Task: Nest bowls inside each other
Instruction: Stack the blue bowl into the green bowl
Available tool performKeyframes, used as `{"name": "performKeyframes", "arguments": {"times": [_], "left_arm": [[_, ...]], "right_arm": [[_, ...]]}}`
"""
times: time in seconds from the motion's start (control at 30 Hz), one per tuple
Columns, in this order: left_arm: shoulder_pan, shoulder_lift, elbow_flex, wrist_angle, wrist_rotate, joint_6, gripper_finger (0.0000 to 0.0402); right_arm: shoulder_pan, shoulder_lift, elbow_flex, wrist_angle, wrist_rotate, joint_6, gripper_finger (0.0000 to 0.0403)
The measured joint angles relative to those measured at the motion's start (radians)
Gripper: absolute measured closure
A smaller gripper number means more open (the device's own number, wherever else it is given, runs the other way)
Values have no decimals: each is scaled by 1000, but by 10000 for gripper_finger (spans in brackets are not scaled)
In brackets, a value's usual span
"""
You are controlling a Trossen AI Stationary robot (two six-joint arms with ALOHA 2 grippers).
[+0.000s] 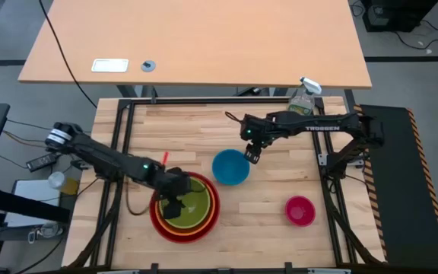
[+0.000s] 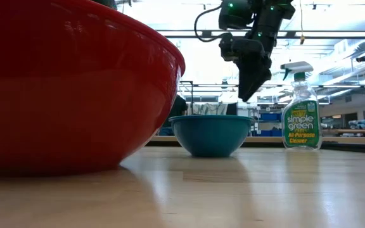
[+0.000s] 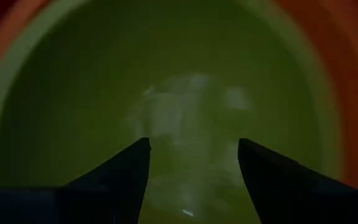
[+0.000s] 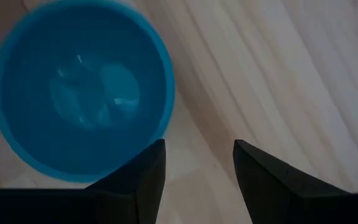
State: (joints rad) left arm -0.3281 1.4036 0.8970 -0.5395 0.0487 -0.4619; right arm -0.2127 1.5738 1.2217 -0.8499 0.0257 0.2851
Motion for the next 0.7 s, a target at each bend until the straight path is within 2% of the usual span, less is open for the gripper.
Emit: {"name": "performKeyframes", "arguments": {"times": [0.13,0.3,0.4,0.5,0.7], "left_arm": [[0,105,1,4,-23,31,155],[-14,199,1,25,20,36,155],[-12,205,4,30,42,7,155],[-9,178,17,-14,21,-22,155],[-9,138,98,-25,-3,12,155]], "right_arm": [[0,-1,0,43,-1,0,208],[0,-1,0,69,-21,2,208],[0,-1,0,70,-21,2,208],[0,0,0,72,-20,2,208],[0,0,0,84,-19,0,208]]}}
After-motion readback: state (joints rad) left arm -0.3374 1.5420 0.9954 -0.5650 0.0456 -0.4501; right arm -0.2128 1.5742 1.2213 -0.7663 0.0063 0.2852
